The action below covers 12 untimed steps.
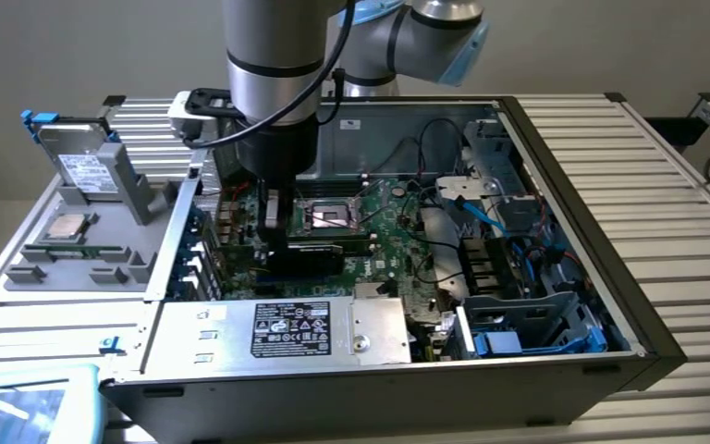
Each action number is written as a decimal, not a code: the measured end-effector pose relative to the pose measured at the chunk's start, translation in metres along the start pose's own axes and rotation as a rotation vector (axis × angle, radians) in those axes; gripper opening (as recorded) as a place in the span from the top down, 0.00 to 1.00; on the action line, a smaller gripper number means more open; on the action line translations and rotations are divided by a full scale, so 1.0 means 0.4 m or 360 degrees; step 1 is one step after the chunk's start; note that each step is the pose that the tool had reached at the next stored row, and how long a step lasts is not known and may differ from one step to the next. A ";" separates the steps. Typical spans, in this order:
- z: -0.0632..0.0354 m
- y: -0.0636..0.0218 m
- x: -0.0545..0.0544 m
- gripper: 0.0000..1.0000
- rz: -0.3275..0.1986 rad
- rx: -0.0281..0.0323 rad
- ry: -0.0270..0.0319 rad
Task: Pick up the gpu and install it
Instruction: 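Insert the gpu into the slot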
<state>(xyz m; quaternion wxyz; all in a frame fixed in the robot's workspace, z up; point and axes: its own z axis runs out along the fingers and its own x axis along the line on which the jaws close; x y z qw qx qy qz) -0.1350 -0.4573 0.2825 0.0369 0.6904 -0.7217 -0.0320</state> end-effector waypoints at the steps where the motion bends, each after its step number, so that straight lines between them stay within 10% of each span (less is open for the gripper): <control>1: 0.000 0.000 0.000 0.67 0.0000 -0.00001 0.00019; 7: -0.001 -0.001 -0.001 0.80 0.0001 0.00301 0.00029; 12: -0.001 0.000 -0.001 0.88 0.0001 0.00300 0.00033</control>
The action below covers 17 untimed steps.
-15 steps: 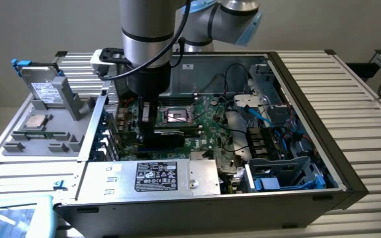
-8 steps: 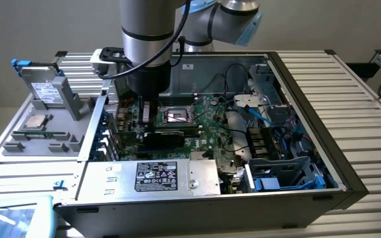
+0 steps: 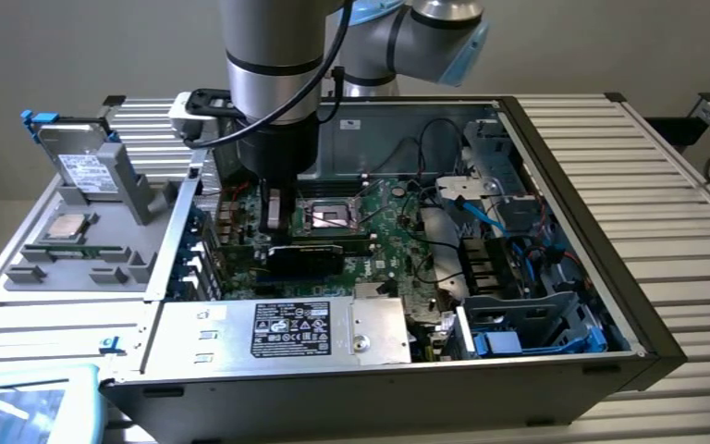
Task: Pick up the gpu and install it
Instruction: 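Insert the gpu into the slot, then press down on the gpu until it lock into place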
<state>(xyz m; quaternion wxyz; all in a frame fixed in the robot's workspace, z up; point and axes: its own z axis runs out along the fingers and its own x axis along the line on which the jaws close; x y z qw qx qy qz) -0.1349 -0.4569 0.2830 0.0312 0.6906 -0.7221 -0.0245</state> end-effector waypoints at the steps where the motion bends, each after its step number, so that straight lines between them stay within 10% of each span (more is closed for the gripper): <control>1: 0.000 0.000 0.000 0.88 0.0000 0.00000 0.00000; 17: 0.000 0.004 0.000 0.88 0.0000 0.00003 0.00004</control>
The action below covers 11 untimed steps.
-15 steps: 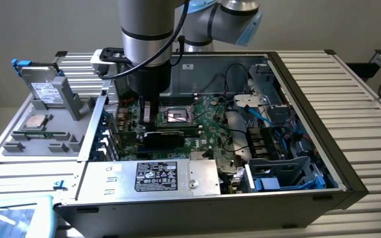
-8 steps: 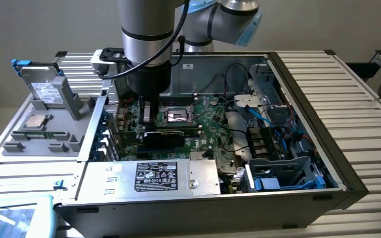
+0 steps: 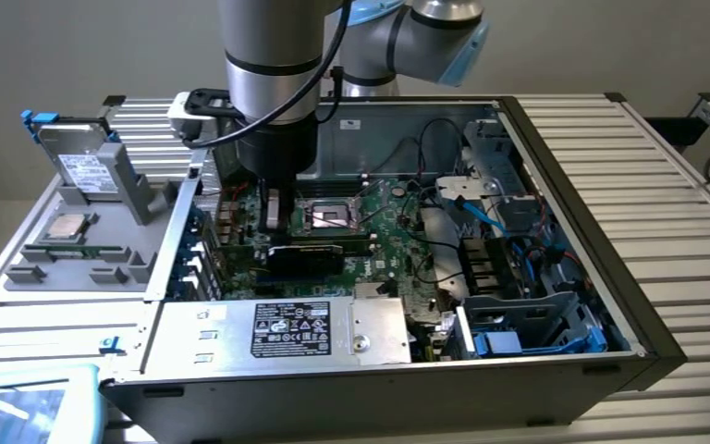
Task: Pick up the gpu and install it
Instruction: 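Press down on the gpu until it lock into place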
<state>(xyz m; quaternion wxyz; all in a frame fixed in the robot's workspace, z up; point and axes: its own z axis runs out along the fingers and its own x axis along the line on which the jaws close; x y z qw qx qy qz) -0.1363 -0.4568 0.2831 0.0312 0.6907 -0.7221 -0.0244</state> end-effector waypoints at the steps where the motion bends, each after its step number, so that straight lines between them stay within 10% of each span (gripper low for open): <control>1: 0.000 0.002 0.000 0.88 -0.0001 0.00012 -0.00001; 11: 0.002 0.024 -0.014 0.88 -0.0007 0.00134 -0.00005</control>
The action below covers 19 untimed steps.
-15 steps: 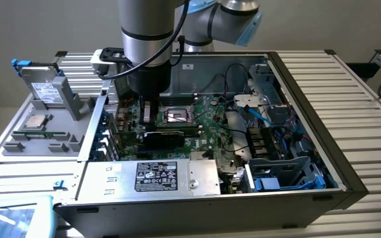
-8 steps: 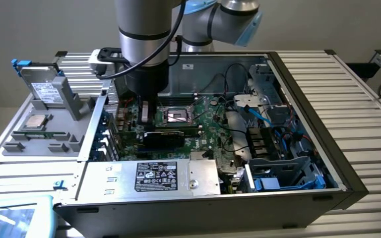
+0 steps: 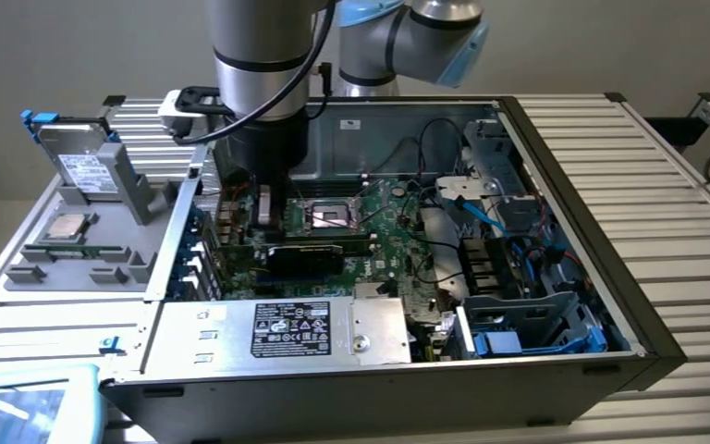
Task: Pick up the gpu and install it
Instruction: 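Press down on the gpu until it lock into place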
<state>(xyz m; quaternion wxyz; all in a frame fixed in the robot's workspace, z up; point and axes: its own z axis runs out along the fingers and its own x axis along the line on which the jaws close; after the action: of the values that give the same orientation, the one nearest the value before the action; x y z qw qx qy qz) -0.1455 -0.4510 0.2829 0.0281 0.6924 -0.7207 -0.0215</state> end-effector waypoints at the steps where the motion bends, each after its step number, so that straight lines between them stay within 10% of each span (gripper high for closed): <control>1: 0.001 0.004 -0.001 0.88 0.0000 0.00007 -0.00001; 19: 0.004 0.018 -0.001 0.88 -0.0003 0.00015 -0.00036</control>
<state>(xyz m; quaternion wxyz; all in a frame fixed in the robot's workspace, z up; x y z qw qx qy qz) -0.1529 -0.4504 0.2817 0.0270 0.6930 -0.7201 -0.0220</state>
